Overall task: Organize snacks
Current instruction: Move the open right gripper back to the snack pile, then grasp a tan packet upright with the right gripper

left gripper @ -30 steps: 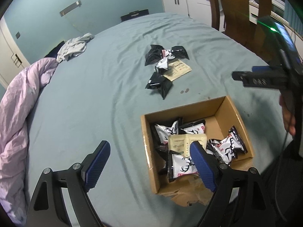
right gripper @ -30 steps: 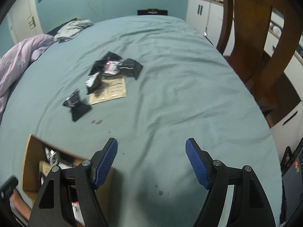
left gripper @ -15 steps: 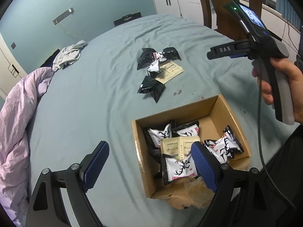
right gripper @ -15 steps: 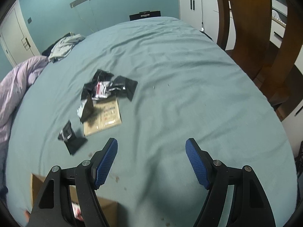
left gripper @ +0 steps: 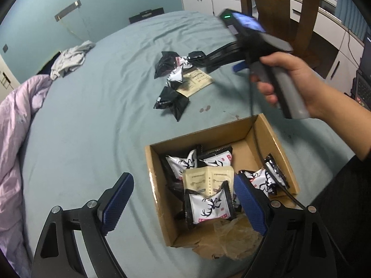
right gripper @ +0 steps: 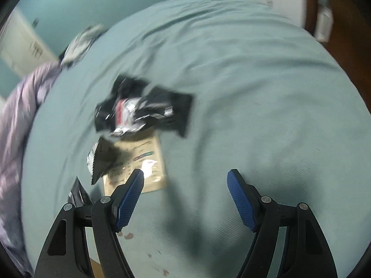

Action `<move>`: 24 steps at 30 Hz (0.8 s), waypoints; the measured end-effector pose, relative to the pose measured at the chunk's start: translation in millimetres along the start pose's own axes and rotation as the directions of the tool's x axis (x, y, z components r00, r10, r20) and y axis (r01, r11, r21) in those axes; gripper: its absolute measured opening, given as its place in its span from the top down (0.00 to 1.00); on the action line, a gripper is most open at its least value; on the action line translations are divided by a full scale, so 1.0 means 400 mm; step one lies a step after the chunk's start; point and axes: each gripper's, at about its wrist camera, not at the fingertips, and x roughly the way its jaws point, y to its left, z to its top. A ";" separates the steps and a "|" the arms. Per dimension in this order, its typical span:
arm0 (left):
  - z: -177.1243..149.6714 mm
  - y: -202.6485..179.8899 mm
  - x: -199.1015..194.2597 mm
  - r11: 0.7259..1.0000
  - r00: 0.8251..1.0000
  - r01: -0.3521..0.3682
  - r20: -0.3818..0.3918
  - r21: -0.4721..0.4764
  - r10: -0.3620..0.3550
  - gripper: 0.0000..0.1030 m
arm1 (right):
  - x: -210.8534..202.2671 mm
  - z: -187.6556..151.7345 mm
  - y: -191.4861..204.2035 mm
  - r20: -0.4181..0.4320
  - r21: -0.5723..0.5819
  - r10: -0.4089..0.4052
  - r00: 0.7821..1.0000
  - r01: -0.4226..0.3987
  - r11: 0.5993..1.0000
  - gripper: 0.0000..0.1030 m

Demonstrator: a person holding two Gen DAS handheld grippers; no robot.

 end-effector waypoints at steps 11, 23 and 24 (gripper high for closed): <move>0.006 0.013 0.012 0.999 1.000 0.023 -0.021 -0.040 -0.024 0.13 | 0.133 -0.021 0.216 -0.024 -0.392 -0.113 0.993 0.094 0.915 0.12; 0.012 0.044 0.002 0.996 0.999 -0.026 0.025 -0.084 0.028 0.13 | 0.083 -0.001 0.173 0.001 -0.288 -0.032 0.999 0.031 0.957 0.95; 0.016 0.050 -0.001 0.996 0.999 -0.032 0.034 -0.085 0.036 0.13 | 0.063 -0.005 0.163 0.017 -0.279 -0.022 1.000 0.025 0.960 0.95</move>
